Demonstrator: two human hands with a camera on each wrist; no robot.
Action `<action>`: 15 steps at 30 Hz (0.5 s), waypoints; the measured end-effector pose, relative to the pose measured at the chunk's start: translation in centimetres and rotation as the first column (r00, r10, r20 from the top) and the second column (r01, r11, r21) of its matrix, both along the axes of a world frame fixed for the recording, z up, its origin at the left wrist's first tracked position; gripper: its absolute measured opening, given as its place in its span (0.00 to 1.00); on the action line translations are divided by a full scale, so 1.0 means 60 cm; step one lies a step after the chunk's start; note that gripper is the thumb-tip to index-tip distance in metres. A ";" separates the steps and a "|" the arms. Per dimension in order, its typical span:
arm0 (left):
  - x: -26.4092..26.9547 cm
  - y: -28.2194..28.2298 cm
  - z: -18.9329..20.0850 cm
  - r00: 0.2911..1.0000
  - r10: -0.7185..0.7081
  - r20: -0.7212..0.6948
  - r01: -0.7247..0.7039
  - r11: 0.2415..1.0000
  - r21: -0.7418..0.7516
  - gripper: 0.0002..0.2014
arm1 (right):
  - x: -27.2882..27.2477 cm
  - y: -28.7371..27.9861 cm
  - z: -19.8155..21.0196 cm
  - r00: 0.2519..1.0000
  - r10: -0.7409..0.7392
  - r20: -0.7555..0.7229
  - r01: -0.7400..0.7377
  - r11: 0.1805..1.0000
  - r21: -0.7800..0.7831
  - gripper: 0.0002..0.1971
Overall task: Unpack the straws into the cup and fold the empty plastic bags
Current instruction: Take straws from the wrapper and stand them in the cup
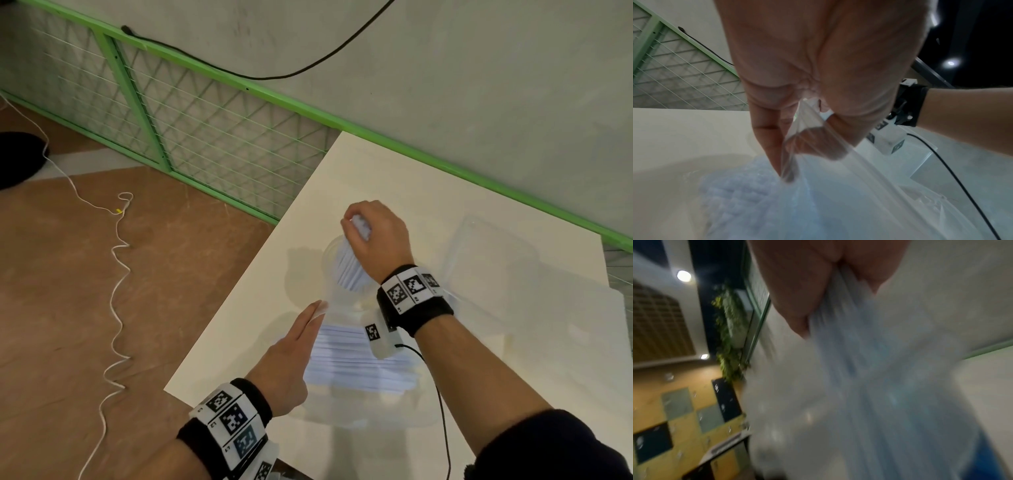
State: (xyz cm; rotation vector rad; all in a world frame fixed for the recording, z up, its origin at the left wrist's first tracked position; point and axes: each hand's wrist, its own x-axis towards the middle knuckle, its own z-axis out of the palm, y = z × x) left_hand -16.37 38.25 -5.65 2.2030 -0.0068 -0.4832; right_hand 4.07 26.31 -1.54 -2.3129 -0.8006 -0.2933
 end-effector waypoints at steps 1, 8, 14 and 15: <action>-0.001 0.000 0.000 1.000 0.003 0.000 -0.003 1.000 -0.001 0.55 | 0.004 -0.005 0.004 0.999 -0.034 -0.022 0.033 0.999 -0.009 0.03; -0.003 -0.008 -0.002 0.999 0.004 0.047 -0.005 1.000 0.020 0.55 | -0.037 -0.027 0.035 0.994 -0.106 0.028 0.110 0.949 -0.296 0.19; -0.006 -0.016 -0.014 0.997 0.037 0.069 -0.036 0.999 -0.017 0.53 | -0.203 -0.067 0.043 0.987 0.135 0.093 -0.132 0.991 -0.037 0.11; -0.006 -0.017 -0.019 0.996 0.032 0.085 -0.031 0.999 -0.011 0.53 | -0.230 -0.077 0.016 0.989 0.149 -0.002 -0.148 0.979 -0.137 0.11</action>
